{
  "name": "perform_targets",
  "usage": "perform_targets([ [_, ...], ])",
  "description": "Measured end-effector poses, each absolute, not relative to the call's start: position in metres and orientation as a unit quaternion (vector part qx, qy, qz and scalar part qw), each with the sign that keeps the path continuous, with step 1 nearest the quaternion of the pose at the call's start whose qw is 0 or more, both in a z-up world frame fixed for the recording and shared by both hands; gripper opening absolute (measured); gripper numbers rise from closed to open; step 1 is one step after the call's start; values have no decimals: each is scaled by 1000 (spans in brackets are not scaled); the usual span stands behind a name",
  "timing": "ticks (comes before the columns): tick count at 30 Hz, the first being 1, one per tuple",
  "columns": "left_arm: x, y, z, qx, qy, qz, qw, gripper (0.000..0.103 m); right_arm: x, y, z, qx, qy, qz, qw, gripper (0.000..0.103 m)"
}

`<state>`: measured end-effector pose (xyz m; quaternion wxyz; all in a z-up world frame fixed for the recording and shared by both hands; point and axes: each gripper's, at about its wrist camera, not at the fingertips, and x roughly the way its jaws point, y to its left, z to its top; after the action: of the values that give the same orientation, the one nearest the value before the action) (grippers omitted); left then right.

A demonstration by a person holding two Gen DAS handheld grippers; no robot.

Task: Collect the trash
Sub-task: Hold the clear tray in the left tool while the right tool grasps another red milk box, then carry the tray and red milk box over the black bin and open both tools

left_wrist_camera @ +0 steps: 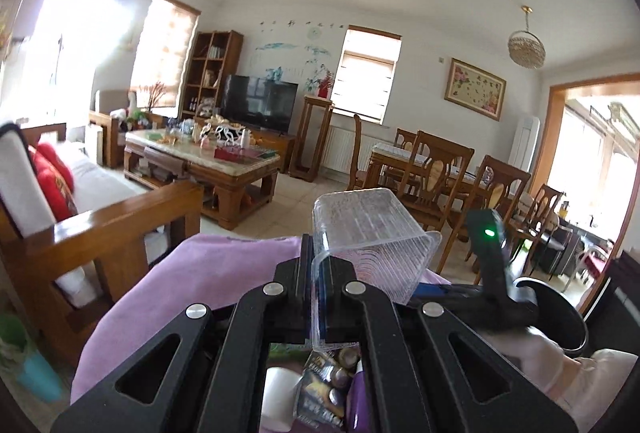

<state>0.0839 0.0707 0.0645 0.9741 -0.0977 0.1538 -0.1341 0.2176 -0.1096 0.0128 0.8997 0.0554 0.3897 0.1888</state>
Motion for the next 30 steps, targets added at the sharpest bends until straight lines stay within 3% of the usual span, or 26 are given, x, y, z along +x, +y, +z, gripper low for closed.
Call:
perform_targets([
  [4,81,88,59,-107,159,-129,973,3,253,-94,-2,46,428,170,886,71],
  [6,80,89,58,-111,163,-131,972,3,263,-90,-10,52,446,169,878,53],
  [12,76,79,59,-106,165,-143,970,3,252,-94,-1,64,427,171,885,51],
  [19,68,48,67,-88,166,-167,968,3,178,-129,46,103,366,204,902,50],
  [30,44,-54,77,-65,179,-246,950,3,22,-288,70,199,283,180,921,50],
])
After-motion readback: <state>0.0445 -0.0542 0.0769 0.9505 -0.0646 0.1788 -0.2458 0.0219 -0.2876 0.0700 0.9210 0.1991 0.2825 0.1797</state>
